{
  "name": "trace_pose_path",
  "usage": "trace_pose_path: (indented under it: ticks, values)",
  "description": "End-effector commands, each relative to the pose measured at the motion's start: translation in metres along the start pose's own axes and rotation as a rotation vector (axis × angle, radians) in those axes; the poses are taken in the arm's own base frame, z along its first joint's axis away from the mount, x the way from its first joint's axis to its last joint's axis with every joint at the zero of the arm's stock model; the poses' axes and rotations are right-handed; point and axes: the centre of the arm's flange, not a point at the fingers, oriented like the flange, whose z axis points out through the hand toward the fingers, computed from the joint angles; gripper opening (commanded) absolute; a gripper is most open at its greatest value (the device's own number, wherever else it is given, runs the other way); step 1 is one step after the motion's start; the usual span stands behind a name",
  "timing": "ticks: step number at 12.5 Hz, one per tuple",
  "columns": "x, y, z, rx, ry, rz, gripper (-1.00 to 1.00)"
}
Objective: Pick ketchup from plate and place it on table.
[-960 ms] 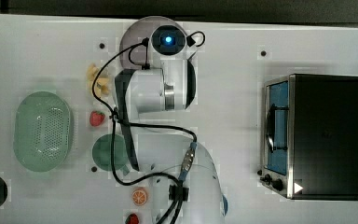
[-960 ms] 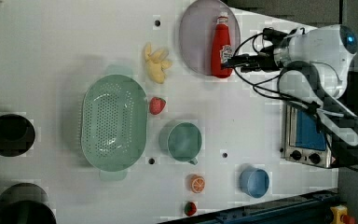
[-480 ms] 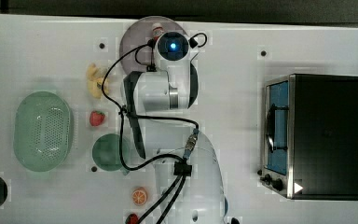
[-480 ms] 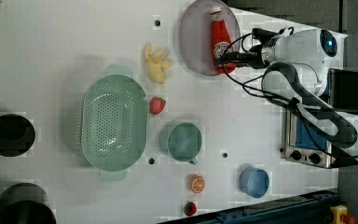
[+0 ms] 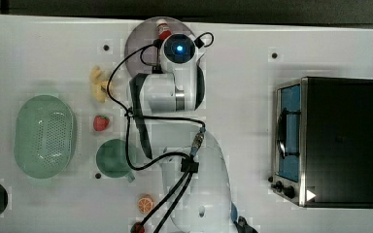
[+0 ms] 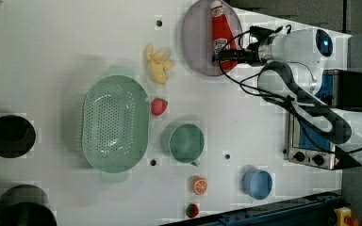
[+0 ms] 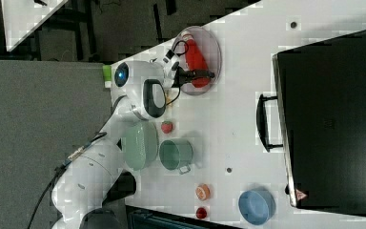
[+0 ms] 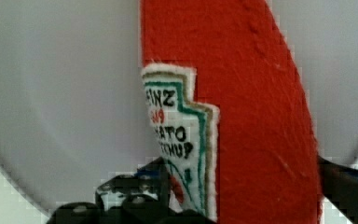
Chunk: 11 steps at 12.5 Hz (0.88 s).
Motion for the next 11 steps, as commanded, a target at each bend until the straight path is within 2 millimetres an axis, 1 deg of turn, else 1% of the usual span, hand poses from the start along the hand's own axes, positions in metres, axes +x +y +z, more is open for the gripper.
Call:
trace_pose_path:
  ticks: [1,2,4,5,6,8,11]
  values:
    - [0.009,-0.006,-0.016,0.011,0.033,-0.029,0.43]
    - [0.010,-0.006,-0.019,0.012,0.039,-0.029,0.27]
    - [0.012,-0.005,-0.026,0.011,0.047,-0.025,0.27]
    - [0.015,-0.004,-0.033,0.010,0.059,-0.020,0.27]
    - [0.020,-0.003,-0.046,0.010,0.077,-0.016,0.26]
    - [0.029,-0.001,-0.082,0.014,0.096,0.011,0.27]
    - [0.036,0.007,-0.147,0.005,0.058,0.039,0.27]
